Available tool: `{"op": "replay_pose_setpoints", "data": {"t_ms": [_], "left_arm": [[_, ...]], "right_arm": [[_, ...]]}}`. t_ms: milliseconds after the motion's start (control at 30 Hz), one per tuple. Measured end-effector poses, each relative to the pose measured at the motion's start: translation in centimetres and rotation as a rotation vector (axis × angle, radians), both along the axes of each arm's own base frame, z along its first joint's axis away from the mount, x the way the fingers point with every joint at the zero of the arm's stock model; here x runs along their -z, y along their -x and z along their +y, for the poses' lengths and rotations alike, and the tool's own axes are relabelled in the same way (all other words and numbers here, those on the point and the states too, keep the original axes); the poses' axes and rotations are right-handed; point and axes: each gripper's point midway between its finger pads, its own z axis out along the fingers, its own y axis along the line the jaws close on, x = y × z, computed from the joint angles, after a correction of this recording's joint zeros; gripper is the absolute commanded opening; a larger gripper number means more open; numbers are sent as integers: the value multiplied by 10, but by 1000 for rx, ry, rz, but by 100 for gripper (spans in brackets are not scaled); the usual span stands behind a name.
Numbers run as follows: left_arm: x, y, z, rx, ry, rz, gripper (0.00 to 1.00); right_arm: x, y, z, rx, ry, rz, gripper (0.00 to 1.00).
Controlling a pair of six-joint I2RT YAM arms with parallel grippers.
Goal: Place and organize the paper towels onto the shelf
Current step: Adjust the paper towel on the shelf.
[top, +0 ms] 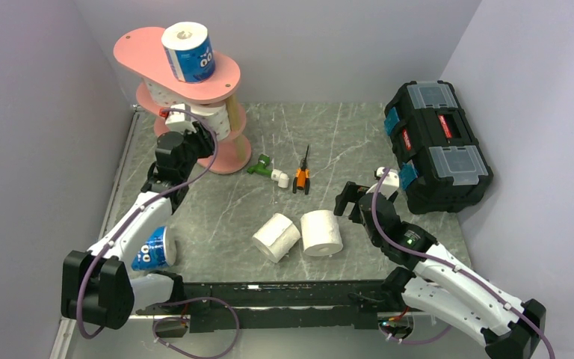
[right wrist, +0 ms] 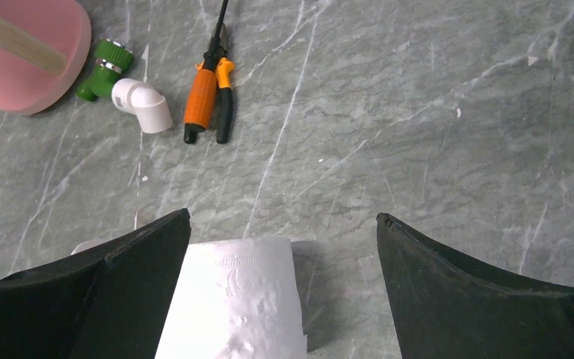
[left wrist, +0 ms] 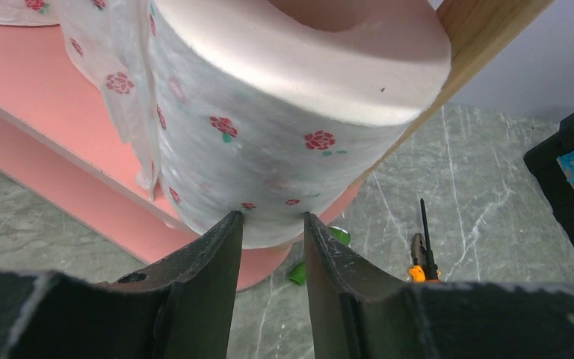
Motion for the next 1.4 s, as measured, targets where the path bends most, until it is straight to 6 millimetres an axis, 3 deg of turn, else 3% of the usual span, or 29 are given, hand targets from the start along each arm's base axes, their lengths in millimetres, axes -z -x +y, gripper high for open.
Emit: {"op": "replay_pose_setpoints", "data": {"t_ms": [1400], "left_arm": [[1, -30, 2, -52, 44, -26, 41]], "right_arm": [[2, 0, 0, 0, 6, 7, 97]]}}
